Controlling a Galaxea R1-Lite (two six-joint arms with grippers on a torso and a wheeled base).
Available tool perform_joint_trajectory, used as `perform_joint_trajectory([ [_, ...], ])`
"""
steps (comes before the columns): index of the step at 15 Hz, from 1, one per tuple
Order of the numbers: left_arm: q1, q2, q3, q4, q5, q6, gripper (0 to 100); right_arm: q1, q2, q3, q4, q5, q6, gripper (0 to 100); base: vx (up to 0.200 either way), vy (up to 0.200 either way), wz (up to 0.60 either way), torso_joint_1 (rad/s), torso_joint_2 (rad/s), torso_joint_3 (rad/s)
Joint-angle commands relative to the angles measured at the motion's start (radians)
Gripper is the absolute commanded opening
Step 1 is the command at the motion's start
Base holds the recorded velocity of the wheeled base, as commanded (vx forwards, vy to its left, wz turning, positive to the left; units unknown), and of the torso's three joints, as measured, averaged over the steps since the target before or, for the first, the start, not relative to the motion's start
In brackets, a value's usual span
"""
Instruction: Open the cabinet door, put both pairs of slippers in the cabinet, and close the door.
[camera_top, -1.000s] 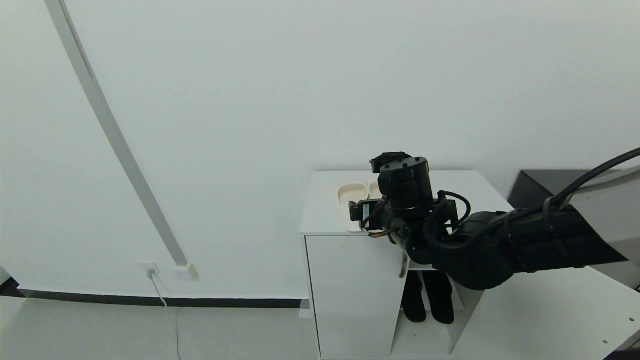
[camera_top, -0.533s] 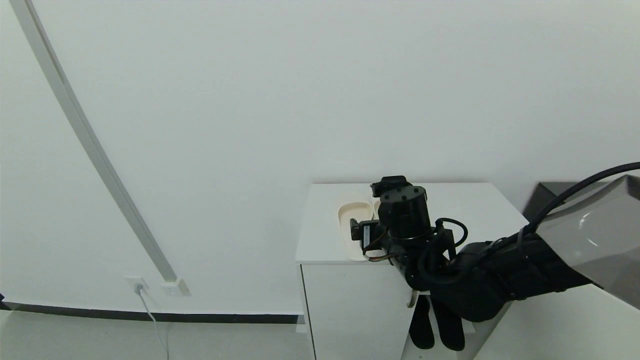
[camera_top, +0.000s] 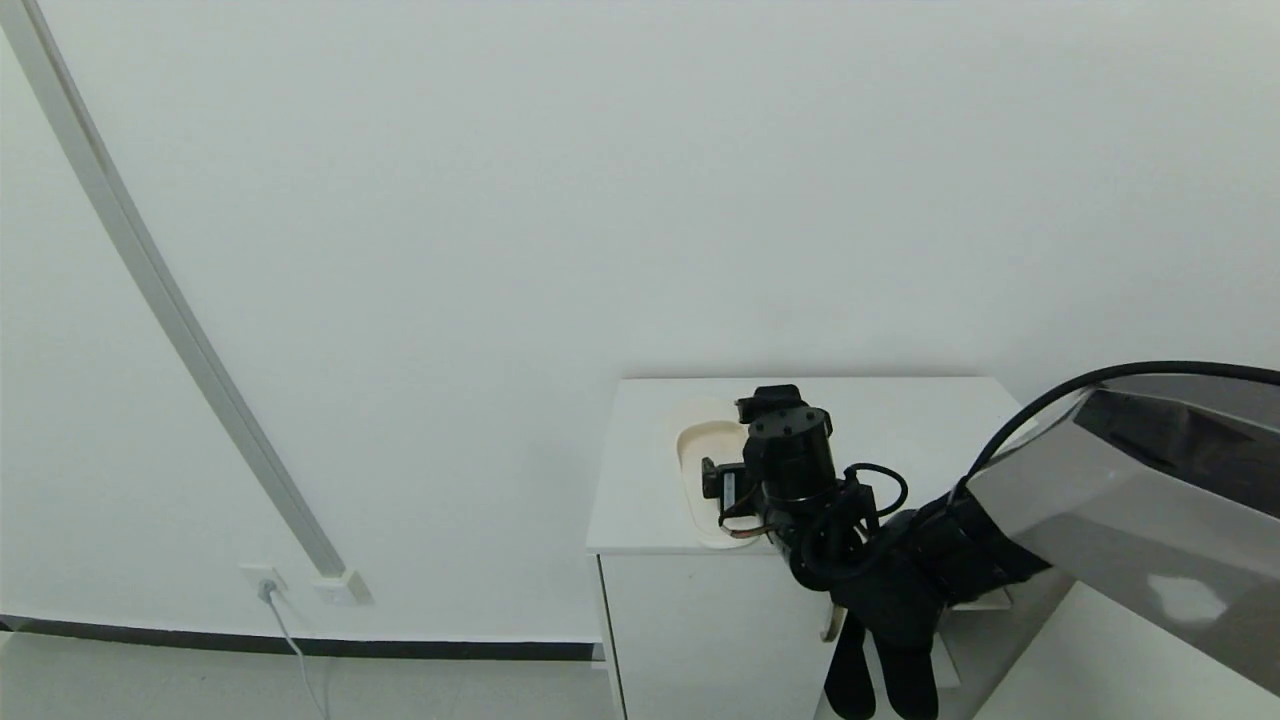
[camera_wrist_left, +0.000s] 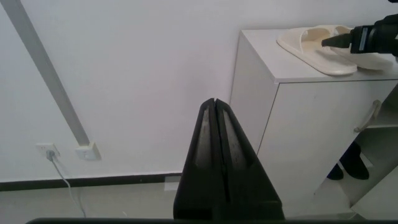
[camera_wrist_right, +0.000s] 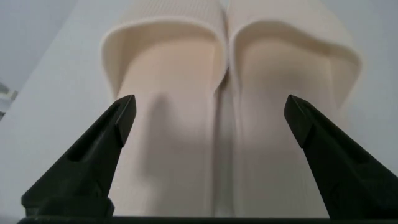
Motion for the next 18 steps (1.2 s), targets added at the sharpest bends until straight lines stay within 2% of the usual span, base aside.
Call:
perform_joint_trajectory([
  [1, 0.001, 0.001, 0.0, 0.001, 0.001, 0.0, 0, -0.026, 0.076, -0.079, 0.002, 0.013, -0.005, 100, 0.0, 0.0, 0.0, 0.0, 0.0, 0.0],
  [5, 0.001, 0.001, 0.0, -0.001, 0.001, 0.0, 0, -0.058, 0.162, -0.225, 0.008, 0.039, -0.06, 100, 0.0, 0.0, 0.0, 0.0, 0.0, 0.0],
  [10, 0.001, 0.001, 0.0, -0.001, 0.001, -0.002, 0, -0.077, 0.219, -0.367, 0.09, 0.049, -0.063, 100, 0.0, 0.0, 0.0, 0.0, 0.0, 0.0],
  [11, 0.001, 0.001, 0.0, -0.001, 0.001, -0.002, 0, -0.077, 0.219, -0.377, 0.097, 0.049, -0.063, 0, 0.0, 0.0, 0.0, 0.0, 0.0, 0.0],
  [18, 0.001, 0.001, 0.0, 0.001, 0.001, 0.0, 0, -0.074, 0.182, -0.374, 0.113, 0.048, -0.062, 0, 0.0, 0.0, 0.0, 0.0, 0.0, 0.0],
])
